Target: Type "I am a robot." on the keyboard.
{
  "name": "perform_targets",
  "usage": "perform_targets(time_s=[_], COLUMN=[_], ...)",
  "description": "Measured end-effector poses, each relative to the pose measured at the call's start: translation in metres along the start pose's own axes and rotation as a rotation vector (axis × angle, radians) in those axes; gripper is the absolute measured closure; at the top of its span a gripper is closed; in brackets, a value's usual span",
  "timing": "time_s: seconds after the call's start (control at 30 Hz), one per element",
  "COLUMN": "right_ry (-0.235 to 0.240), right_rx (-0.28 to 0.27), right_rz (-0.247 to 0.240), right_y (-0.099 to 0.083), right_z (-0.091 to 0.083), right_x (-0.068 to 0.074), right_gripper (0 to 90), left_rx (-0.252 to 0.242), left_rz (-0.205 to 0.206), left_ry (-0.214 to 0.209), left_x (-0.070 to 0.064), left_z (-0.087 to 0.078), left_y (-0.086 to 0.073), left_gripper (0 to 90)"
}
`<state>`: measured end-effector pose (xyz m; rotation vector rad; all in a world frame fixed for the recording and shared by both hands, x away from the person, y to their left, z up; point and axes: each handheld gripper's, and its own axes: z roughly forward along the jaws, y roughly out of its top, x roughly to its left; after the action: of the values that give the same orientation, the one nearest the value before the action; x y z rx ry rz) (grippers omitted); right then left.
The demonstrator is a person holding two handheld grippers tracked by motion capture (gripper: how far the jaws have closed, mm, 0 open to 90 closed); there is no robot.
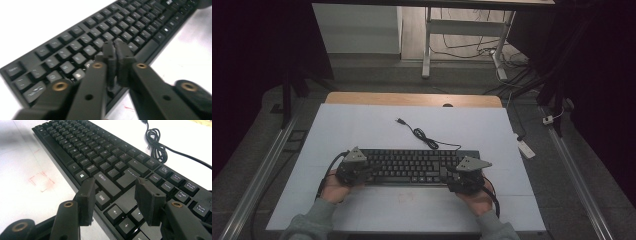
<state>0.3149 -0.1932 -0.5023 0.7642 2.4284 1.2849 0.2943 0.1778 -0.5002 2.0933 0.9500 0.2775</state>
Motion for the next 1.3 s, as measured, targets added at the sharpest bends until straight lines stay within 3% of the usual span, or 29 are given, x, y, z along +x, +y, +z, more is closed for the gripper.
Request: perform_targets(time_s=[0.6,1.3], right_ry=[-0.006,-0.007], right_rx=[0.006,0.013], right_rz=[0.000,-0.003], right_y=[-0.001,-0.001], right_z=[0.000,0.001], right_x=[-0.001,-0.001], right_gripper=[51.1,50.9], left_rx=[0.059,0.102], left_rz=[0.072,0.103], left_ry=[-0.024,-0.005], left_x=[-0.021,-0.028], left_z=[0.024,0.039], left_y=[0.003,0.002], left_gripper=[89.0,88.8])
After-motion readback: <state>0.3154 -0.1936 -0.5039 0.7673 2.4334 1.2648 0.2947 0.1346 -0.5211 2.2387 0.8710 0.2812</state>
